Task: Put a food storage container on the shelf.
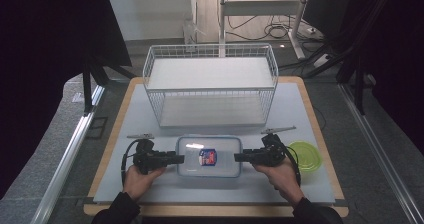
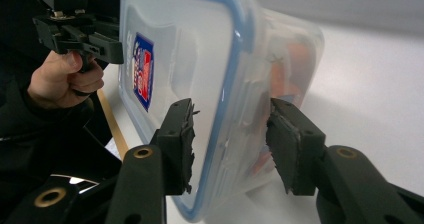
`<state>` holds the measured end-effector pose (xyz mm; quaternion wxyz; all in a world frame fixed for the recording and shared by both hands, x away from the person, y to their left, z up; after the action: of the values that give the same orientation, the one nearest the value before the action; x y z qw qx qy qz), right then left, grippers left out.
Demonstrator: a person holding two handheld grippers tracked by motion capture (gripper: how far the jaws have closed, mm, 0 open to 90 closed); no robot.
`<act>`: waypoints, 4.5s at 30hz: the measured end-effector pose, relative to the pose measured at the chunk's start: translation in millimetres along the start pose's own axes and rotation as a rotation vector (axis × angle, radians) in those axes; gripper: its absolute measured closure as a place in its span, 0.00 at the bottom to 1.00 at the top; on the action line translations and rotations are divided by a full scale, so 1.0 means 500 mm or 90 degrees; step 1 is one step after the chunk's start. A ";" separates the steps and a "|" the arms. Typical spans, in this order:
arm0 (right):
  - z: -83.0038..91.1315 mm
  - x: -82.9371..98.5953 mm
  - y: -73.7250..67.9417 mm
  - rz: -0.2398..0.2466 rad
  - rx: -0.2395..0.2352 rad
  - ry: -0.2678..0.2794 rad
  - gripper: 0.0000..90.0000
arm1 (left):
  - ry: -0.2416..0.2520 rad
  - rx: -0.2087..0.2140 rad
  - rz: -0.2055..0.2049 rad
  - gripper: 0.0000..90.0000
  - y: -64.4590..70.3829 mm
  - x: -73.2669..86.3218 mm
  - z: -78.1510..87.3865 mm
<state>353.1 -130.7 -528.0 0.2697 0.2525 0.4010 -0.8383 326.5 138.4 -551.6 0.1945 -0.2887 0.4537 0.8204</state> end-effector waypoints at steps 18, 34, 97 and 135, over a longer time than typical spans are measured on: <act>0.029 -0.044 -0.021 0.071 0.014 0.052 0.61 | 0.040 -0.020 -0.060 0.58 0.034 -0.050 0.021; 0.071 -0.125 -0.064 0.109 0.002 0.096 0.62 | 0.074 -0.031 -0.091 0.57 0.080 -0.121 0.064; 0.162 -0.478 -0.066 0.127 0.018 0.191 0.61 | 0.127 -0.052 -0.114 0.55 0.103 -0.493 0.112; 0.135 -0.505 -0.008 0.128 0.103 0.222 0.54 | 0.107 -0.149 -0.163 0.47 0.045 -0.500 0.057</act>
<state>520.0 -120.2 -326.8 0.2574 0.4530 0.3459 -0.7803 494.2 136.9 -362.7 0.2235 -0.4322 0.3292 0.8093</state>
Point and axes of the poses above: each handheld gripper's, and its own axes: z roughly backward along the jaws, x roughly out of its underside, y roughly to its right, the point moved 8 cm from there along -z, roughly forward along the jaws, and after that the axes turned 1 degree about z, right-handed, at the moved point
